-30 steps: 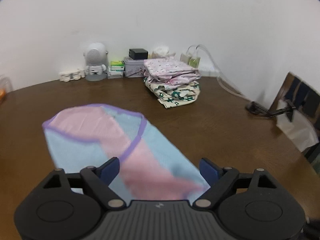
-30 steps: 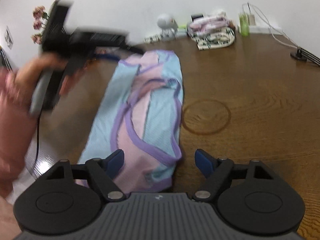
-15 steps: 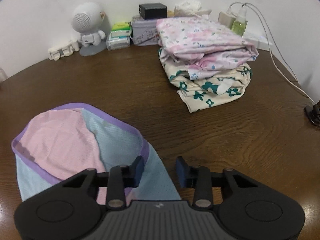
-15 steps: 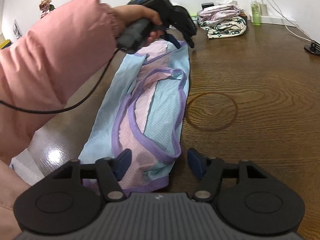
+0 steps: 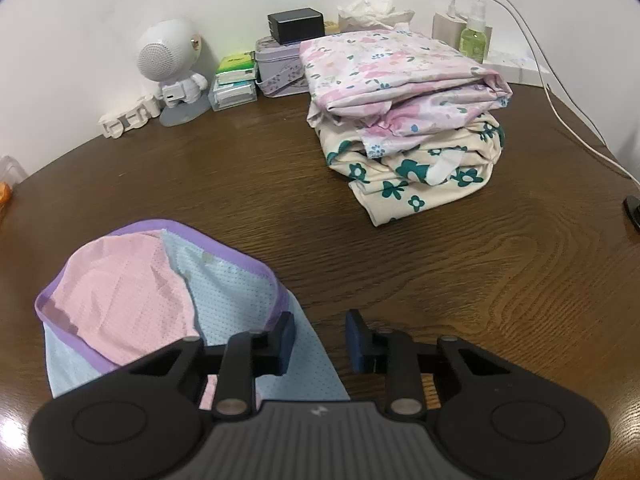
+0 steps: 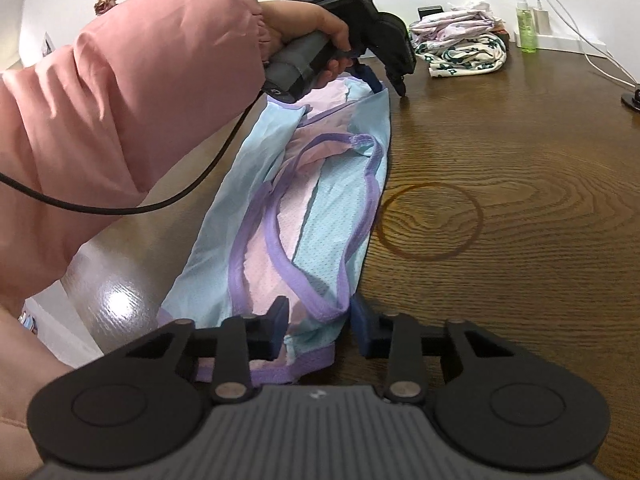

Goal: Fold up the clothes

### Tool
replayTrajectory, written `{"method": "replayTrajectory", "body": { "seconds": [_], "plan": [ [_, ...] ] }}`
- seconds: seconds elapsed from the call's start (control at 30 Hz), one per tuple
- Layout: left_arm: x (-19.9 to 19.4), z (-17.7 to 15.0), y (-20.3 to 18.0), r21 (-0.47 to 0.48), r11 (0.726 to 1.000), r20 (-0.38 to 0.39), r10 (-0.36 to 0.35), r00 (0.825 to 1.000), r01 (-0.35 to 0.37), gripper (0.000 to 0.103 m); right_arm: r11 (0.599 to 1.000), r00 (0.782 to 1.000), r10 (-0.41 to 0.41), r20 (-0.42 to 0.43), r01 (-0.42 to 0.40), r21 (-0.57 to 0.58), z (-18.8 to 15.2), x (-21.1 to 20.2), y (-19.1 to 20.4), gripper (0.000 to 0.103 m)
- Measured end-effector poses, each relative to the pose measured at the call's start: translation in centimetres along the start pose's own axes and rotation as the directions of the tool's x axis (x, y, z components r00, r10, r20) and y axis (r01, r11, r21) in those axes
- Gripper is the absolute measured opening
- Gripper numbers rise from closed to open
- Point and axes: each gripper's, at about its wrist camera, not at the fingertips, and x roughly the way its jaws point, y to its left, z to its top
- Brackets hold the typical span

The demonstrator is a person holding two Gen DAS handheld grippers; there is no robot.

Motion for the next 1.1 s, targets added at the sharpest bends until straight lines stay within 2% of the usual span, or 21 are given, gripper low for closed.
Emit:
{"method": "replayTrajectory", "body": {
  "seconds": [0.07, 0.13, 0.2, 0.27, 0.47, 0.6, 0.67, 0.7, 0.73, 0.8, 0.9, 1.1],
  "plan": [
    [-0.1, -0.1, 0.0, -0.01, 1.0, 0.003, -0.01, 1.0, 0.01, 0.02, 1.0, 1.0, -0.003, -0.001, 0.003, -0.006, 0.0, 0.0, 0.1, 0.033],
    [-0.2, -0.3, -0.1, -0.009, 1.0, 0.012, -0.017, 1.0, 0.017, 0.011, 1.0, 1.0, -0.01, -0.002, 0.01, -0.011, -0.1, 0.0, 0.2, 0.028],
    [-0.3, -0.5, -0.1, -0.014, 1.0, 0.025, -0.021, 0.999, 0.021, 0.006, 1.0, 1.0, -0.005, -0.006, 0.005, 0.001, -0.1, 0.1, 0.1, 0.015],
    [-0.3, -0.8, 0.1, -0.023, 0.999, 0.041, -0.024, 0.999, 0.025, 0.004, 1.0, 1.0, -0.003, -0.006, 0.003, 0.006, -0.1, 0.1, 0.1, 0.013],
    [-0.4, -1.6, 1.9, -0.091, 0.99, 0.082, -0.098, 0.992, 0.105, 0.0, 1.0, 1.0, -0.003, -0.003, 0.003, 0.014, -0.2, 0.1, 0.1, 0.012],
    [-0.4, -1.7, 2.9, -0.128, 0.982, 0.077, -0.13, 0.989, 0.139, 0.0, 1.0, 1.0, -0.005, -0.003, 0.005, 0.017, -0.2, 0.2, 0.1, 0.012],
    [-0.5, -1.7, 3.2, -0.149, 0.977, 0.067, -0.143, 0.987, 0.152, 0.004, 1.0, 1.0, -0.005, -0.004, 0.005, 0.018, -0.2, 0.2, 0.0, 0.012],
    [-0.6, -1.6, 3.3, -0.156, 0.975, 0.062, -0.148, 0.987, 0.156, 0.011, 1.0, 1.0, -0.006, -0.004, 0.006, 0.017, -0.1, 0.2, 0.0, 0.013],
    [-0.8, -1.6, 3.2, -0.153, 0.977, 0.064, -0.143, 0.988, 0.151, 0.025, 1.0, 1.0, -0.006, -0.004, 0.006, 0.016, -0.1, 0.3, 0.0, 0.013],
    [-1.2, -1.6, 3.1, -0.144, 0.98, 0.066, -0.13, 0.989, 0.138, 0.042, 1.0, 1.0, -0.007, -0.004, 0.007, 0.013, -0.1, 0.3, 0.0, 0.014],
    [-1.4, -1.6, 2.6, -0.11, 0.989, 0.057, -0.09, 0.994, 0.096, 0.042, 1.0, 1.0, -0.01, -0.005, 0.01, 0.007, -0.1, 0.4, 0.2, 0.014],
    [-1.3, -1.7, 2.2, -0.09, 0.993, 0.049, -0.069, 0.996, 0.073, 0.042, 1.0, 1.0, -0.009, -0.006, 0.009, 0.0, -0.1, 0.4, 0.1, 0.015]
  ]
}}
